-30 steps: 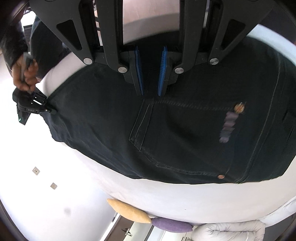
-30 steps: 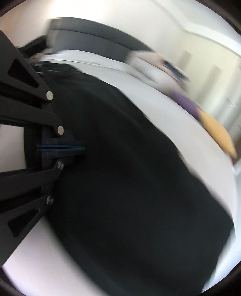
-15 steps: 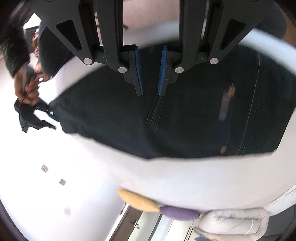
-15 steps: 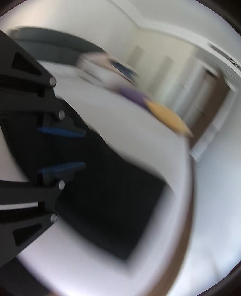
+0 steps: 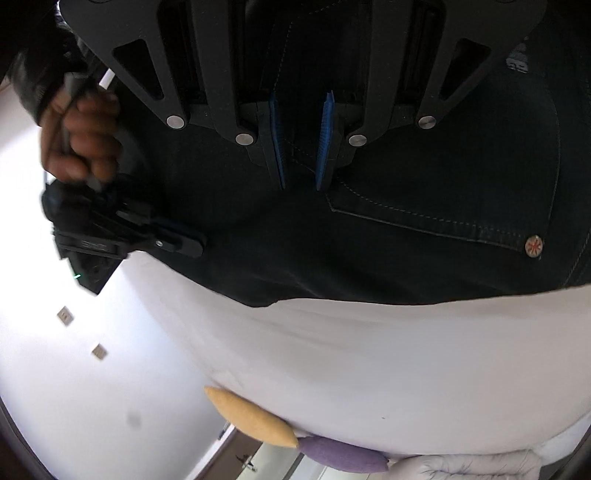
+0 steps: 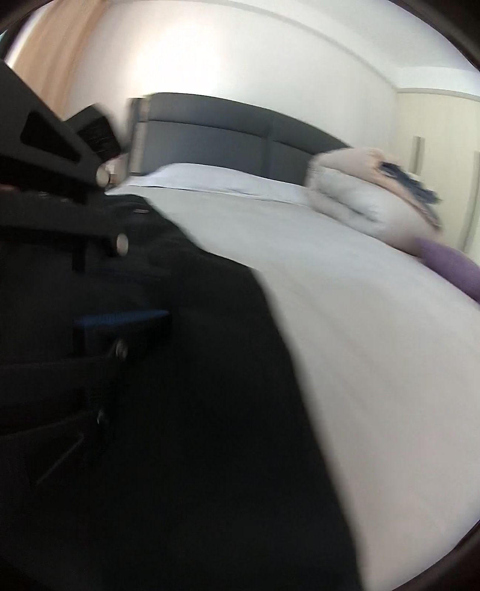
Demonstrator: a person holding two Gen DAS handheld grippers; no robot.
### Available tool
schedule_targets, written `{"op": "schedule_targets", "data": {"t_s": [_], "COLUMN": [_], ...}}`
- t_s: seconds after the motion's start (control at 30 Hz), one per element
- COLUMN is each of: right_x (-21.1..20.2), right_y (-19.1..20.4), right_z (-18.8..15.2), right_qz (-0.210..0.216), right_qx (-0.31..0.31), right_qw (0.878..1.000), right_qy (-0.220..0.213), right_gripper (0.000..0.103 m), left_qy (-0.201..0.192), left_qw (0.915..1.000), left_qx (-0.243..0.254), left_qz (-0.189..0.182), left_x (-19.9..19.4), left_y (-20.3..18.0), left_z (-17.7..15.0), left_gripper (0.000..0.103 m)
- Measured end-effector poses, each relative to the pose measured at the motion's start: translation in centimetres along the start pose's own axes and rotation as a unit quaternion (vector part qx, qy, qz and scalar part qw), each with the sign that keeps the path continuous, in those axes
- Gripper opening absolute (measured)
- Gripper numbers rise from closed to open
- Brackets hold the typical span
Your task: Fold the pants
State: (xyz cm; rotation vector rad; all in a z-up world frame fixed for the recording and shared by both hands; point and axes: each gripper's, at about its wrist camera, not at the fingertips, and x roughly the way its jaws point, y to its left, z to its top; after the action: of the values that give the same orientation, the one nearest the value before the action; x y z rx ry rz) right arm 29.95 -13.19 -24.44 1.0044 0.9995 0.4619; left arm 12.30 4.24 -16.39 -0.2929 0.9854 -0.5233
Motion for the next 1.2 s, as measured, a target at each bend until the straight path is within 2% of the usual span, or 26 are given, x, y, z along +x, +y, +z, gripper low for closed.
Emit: {"op": "schedule_targets", "data": {"t_s": [0.07,0.13,0.2,0.27,0.33,0.47,0.6,0.63,0.67,0.7,0.73,0.8,0.87,1.0,1.07,1.1,1.13,1.2], "right_x": [-2.2,-5.2,-8.7,-13.4,-17.7,-26.4,-34.8,-36.5,-38.0,-39.4,-40.4,-41.0,-40.8,-39.6,-37.1,-36.2,-34.6,-33.9], "right_y": [-2.1,-4.3,-5.8,-8.2,-10.3,-13.2,-14.2,-14.0,-14.2,-14.5,-14.8,-14.0,-13.2,-12.7,-12.3,-12.4,-11.8,-11.4], "right_z": [1.4,3.3,3.3,2.8,2.8,2.0,-0.1,-1.2,-2.3,-3.7,-4.9,-6.9,-8.5,-11.4,-10.7,-10.4,-9.7,-9.4], "right_qz": [-0.004,0.012,-0.005,0.002,-0.003,-0.048,-0.107,-0.145,-0.174,-0.166,-0.149,-0.139,-0.133,-0.1,-0.08,-0.066,-0.064,-0.077], "right_qx": [0.027,0.059,0.066,0.088,0.104,0.109,0.118,0.129,0.15,0.171,0.181,0.172,0.151,0.138,0.15,0.153,0.152,0.149], "right_qw": [0.998,0.994,0.987,0.98,0.969,0.945,0.912,0.898,0.881,0.867,0.862,0.867,0.879,0.903,0.911,0.917,0.92,0.92], "right_qy": [-0.053,-0.095,-0.145,-0.181,-0.222,-0.304,-0.379,-0.395,-0.414,-0.438,-0.449,-0.446,-0.432,-0.394,-0.375,-0.364,-0.357,-0.355], "right_gripper": [0.0,0.0,0.0,0.0,0.0,0.0,0.0,0.014,0.032,0.035,0.038,0.042,0.051,0.056,0.065,0.065,0.066,0.067], "left_qy": [-0.001,-0.004,-0.007,-0.013,-0.018,-0.02,-0.018,-0.018,-0.019,-0.019,-0.021,-0.023,-0.023,-0.021,-0.021,-0.021,-0.021,-0.022], "left_qw": [1.0,0.9999,0.9998,0.9997,0.9996,0.9991,0.9975,0.9971,0.9963,0.9959,0.9952,0.9943,0.9939,0.9936,0.9935,0.9935,0.9935,0.9937], "left_qx": [0.005,0.011,0.012,0.009,0.004,0.006,0.019,0.022,0.025,0.027,0.029,0.032,0.033,0.033,0.033,0.034,0.034,0.032], "left_qz": [0.003,0.008,0.013,0.017,0.023,0.038,0.065,0.07,0.08,0.085,0.091,0.099,0.103,0.106,0.107,0.107,0.106,0.105], "left_x": [-0.1,-0.6,-0.8,-1.4,-1.9,-2.5,-1.7,-1.8,-1.8,-1.9,-1.9,-1.8,-2.1,-2.0,-2.1,-2.1,-2.0,-2.2], "left_y": [-0.2,0.5,0.3,0.8,1.4,1.8,0.7,0.6,0.3,0.4,0.2,0.0,0.0,-0.2,-0.2,-0.2,-0.2,-0.1], "left_z": [-0.4,-0.6,-1.1,-1.1,-1.3,-2.1,-1.9,-1.9,-2.0,-2.1,-2.2,-2.3,-2.4,-2.4,-2.4,-2.4,-2.4,-2.5], "left_gripper": [0.016,0.016,0.016,0.016,0.016,0.016,0.016,0.016,0.016,0.016,0.016,0.016,0.016,0.016,0.016,0.016,0.016,0.016]}}
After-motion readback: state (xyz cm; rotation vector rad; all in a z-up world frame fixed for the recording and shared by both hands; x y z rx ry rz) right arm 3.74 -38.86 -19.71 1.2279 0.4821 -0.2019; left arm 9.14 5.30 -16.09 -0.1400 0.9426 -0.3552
